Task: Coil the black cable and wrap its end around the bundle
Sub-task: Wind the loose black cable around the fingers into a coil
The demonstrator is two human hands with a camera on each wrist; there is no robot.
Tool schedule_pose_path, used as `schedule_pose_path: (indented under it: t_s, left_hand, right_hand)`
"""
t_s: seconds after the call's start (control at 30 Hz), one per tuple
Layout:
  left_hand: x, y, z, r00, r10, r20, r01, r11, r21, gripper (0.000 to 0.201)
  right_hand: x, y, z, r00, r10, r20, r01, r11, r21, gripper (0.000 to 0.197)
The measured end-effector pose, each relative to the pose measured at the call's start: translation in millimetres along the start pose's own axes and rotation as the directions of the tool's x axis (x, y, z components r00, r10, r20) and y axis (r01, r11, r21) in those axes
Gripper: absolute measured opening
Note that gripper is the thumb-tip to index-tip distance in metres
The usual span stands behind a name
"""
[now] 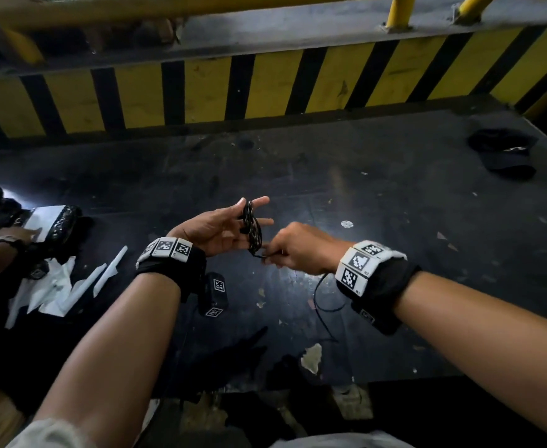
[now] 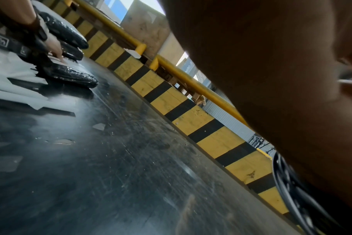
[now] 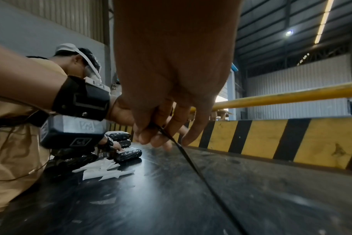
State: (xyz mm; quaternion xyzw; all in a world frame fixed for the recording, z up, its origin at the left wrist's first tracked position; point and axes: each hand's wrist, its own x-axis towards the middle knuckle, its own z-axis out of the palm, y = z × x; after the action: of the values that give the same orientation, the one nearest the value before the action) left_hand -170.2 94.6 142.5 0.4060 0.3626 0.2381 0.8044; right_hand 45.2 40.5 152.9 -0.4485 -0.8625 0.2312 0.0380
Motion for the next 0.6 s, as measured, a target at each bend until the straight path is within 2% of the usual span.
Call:
schedule_pose_path:
  t_s: [0.07,0.17,0.2,0.3,0.37,0.5,0.6]
  left_hand:
    - [1,-3,-2,0.999,-0.039,-0.019,0.04,0.998,0.041,0.074]
    - [4,-9,-4,0.998,-0.066,-0.015,0.067,0.995,0.069,0.055]
    - [4,-10,-3,0.997,-0.06,-0.039,0.063,0.995,0.071,0.055]
    - [2,-9,5,0.997,-0.047,-0.058,0.051,0.996,0.07,0.081]
    - [0,-7,12,0.997,-0.063,-0.038,0.066,0.994,0.087,0.088]
    - [-3,-10,19,0.987,-0.155,0.04,0.151,0.985,0.085,0.079]
    - [-4,-21,20,0.983,-0.161,0.088,0.156,0.986,0.062,0.067]
  right_hand:
    - [3,-4,-15,1.0,0.009,0.003,-0.009,0.998,-0.064,0.016]
    - [7,-13,-40,1.0,0.002,0.003,-0.002,0.985,-0.171,0.019]
    - [8,-15,-49,1.0,0.003,-0.005,-0.004,0.978,-0.207,0.019]
    - [12,-23,-74,1.0,-0.003,-0.02,-0.004,0.951,-0.309,0.02]
    - [15,-28,-89,1.0,-0.008,-0.023,-0.001,0.931,-0.365,0.022]
    - [26,-29,-111,0.998,-0.034,-0.054,0.007,0.897,-0.441,0.025]
    - [38,-22,-121,0.993,-0.066,-0.095,0.015,0.887,-0.462,0.024]
